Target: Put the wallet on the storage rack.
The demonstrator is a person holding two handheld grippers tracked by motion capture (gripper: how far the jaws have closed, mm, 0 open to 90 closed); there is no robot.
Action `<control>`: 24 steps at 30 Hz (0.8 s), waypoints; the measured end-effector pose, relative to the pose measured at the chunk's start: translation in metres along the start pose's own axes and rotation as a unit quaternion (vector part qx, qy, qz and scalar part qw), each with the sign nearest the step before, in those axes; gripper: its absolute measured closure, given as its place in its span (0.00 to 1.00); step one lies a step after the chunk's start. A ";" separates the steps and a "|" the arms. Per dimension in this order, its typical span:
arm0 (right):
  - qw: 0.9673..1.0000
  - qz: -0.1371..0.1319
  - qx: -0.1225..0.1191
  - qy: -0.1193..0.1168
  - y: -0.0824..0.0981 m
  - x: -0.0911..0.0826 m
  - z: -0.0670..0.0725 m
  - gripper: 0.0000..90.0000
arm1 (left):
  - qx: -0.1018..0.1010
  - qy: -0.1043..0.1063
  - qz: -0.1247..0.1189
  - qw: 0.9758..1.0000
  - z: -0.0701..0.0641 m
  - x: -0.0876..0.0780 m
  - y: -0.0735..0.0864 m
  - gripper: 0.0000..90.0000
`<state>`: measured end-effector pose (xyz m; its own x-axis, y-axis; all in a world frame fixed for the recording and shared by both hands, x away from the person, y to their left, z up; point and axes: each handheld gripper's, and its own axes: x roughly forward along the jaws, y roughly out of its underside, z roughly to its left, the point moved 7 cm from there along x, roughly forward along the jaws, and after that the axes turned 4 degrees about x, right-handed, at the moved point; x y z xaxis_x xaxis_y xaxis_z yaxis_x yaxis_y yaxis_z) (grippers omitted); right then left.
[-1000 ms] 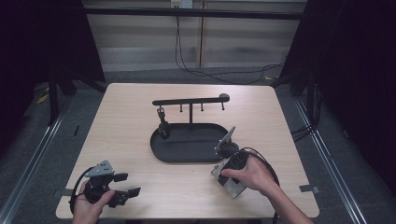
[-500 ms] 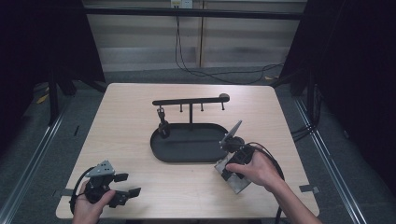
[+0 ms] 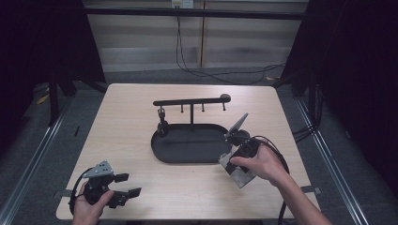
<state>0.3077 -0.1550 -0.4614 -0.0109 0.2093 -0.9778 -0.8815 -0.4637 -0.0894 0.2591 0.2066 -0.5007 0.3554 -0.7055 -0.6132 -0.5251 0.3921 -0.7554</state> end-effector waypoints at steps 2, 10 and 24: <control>1.000 -0.001 0.006 0.001 -0.002 -0.001 -0.002 0.39 | 0.001 0.000 0.001 1.000 0.000 0.000 0.000 0.23; 1.000 -0.006 0.013 0.001 -0.015 -0.006 -0.006 0.39 | -0.001 0.000 0.001 1.000 0.000 0.000 0.000 0.23; 0.997 -0.035 0.064 -0.023 -0.036 -0.011 -0.025 0.39 | 0.001 -0.001 0.003 1.000 0.001 0.000 0.000 0.23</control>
<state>0.3515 -0.1621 -0.4524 0.0337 0.2789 -0.9597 -0.9338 -0.3335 -0.1297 0.2595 0.2076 -0.5010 0.3539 -0.7014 -0.6187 -0.5264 0.3974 -0.7516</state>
